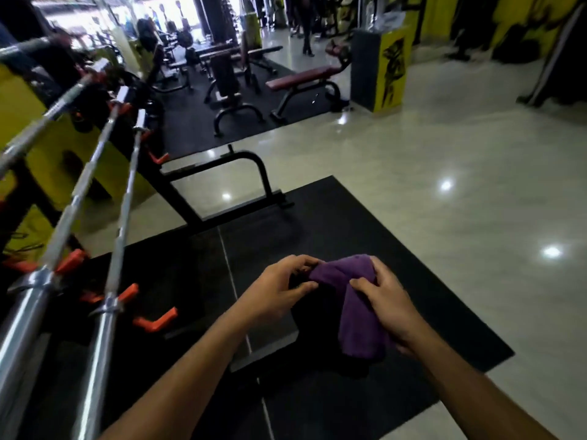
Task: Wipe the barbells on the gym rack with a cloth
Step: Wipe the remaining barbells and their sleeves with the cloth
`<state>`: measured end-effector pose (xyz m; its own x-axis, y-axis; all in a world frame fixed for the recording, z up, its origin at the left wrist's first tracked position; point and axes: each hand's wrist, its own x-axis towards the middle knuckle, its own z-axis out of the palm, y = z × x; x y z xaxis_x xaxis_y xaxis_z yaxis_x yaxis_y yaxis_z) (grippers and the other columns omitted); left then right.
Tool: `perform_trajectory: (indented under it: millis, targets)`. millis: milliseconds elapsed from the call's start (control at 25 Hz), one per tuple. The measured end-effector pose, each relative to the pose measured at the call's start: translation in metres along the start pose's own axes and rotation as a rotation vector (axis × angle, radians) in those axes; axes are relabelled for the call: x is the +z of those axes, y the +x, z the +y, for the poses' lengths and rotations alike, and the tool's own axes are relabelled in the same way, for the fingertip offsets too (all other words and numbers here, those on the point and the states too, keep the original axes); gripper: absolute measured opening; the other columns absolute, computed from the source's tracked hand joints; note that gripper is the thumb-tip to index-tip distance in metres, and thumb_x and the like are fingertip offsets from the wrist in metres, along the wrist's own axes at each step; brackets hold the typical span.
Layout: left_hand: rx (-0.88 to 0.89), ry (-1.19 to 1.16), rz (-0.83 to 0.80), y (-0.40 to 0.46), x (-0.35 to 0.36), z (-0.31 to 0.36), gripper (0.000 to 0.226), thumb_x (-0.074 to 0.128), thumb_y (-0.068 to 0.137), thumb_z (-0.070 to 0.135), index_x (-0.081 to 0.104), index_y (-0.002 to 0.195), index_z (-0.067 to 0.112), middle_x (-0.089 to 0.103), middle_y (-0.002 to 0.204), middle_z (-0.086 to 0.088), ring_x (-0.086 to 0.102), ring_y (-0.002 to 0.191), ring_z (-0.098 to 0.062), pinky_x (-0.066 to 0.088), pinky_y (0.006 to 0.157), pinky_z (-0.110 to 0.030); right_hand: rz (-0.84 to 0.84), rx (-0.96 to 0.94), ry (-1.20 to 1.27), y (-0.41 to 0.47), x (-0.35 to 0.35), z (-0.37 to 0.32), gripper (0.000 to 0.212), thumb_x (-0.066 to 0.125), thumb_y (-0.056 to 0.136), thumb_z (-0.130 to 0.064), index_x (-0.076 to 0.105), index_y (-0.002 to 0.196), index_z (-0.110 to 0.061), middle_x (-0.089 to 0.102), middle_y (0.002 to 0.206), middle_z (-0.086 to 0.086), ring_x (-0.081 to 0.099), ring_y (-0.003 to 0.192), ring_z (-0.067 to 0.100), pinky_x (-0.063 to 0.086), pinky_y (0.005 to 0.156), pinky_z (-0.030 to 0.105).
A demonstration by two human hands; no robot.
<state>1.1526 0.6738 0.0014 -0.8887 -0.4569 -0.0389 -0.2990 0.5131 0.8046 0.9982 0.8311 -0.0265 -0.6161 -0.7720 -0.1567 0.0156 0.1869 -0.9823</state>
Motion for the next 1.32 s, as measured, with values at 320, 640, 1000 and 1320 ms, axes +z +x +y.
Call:
perform_trajectory:
  millis: [320,640,1000,1320]
  targets:
    - [0.055,-0.015,0.075,0.163,0.013,0.031,0.016,0.073,0.091,0.018,0.059,0.094,0.027,0.07,0.09,0.009,0.067,0.081,-0.008,0.055,0.073,-0.03,0.028,-0.336,-0.346,0.106,-0.106,-0.036,0.041,0.061,0.091,-0.003,0.059,0.115,-0.036,0.066,0.114,-0.018,0.064,0.104,0.002,0.053,0.093,0.028]
    - [-0.018,0.029,0.068,0.31,-0.023,-0.012,0.02,0.086,0.076,0.024,0.068,0.081,0.019,0.074,0.09,0.008,0.07,0.081,-0.007,0.059,0.076,-0.033,0.039,-0.261,-0.543,0.259,-0.152,-0.054,0.021,0.082,0.08,-0.025,0.069,0.094,-0.035,0.071,0.09,-0.019,0.067,0.084,-0.002,0.06,0.078,0.025]
    - [-0.079,0.107,0.15,0.458,-0.051,-0.028,0.026,0.087,0.072,0.038,0.066,0.079,0.024,0.072,0.082,0.01,0.066,0.076,0.001,0.053,0.065,-0.017,0.023,-0.278,-0.612,0.417,-0.192,-0.078,0.015,0.081,0.082,-0.026,0.069,0.086,-0.036,0.069,0.085,-0.023,0.065,0.082,-0.005,0.058,0.076,0.024]
    - [-0.062,-0.246,0.228,0.614,-0.031,-0.027,0.02,0.064,0.097,0.016,0.064,0.112,0.031,0.068,0.108,0.01,0.066,0.101,-0.007,0.054,0.087,-0.022,-0.025,-0.307,-0.491,0.587,-0.261,-0.082,0.022,0.078,0.085,-0.028,0.061,0.092,-0.04,0.066,0.091,-0.023,0.066,0.083,0.0,0.06,0.073,0.03]
